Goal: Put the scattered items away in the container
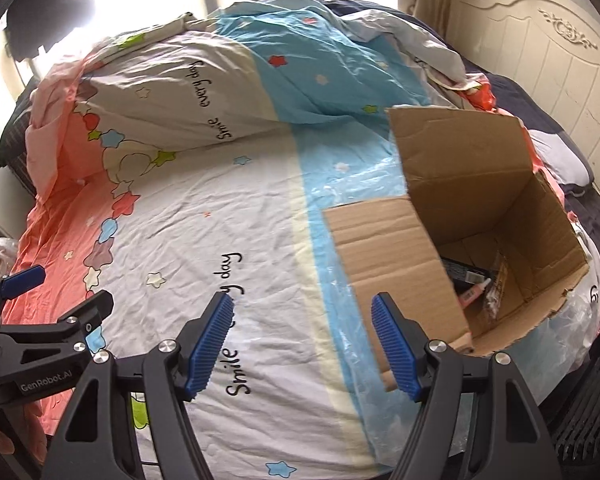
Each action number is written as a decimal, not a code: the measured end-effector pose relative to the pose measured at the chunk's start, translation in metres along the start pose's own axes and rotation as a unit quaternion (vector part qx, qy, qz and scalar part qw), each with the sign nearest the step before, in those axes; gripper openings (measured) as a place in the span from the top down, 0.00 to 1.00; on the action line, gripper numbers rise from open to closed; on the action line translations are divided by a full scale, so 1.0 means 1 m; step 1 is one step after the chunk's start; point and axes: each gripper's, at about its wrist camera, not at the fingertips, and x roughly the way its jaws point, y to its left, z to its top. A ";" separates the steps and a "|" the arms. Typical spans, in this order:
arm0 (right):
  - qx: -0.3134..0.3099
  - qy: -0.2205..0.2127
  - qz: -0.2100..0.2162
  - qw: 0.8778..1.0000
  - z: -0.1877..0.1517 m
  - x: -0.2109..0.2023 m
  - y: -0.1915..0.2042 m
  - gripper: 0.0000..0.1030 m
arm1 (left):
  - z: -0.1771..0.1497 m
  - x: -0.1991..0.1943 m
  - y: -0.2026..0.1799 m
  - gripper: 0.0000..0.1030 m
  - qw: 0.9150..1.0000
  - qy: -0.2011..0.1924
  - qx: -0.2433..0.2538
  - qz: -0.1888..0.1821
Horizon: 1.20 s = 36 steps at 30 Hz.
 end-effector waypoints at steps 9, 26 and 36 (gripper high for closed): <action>-0.042 0.002 0.026 0.999 -0.001 0.005 0.049 0.34 | -0.023 -0.003 0.053 0.00 0.998 -0.003 -0.058 0.018; -0.102 0.017 0.055 0.993 -0.019 0.019 0.119 0.34 | -0.062 0.008 0.122 0.00 0.992 0.024 -0.118 0.040; -0.108 0.024 0.055 0.992 -0.021 0.024 0.123 0.34 | -0.063 0.014 0.116 0.00 0.993 0.027 -0.105 0.038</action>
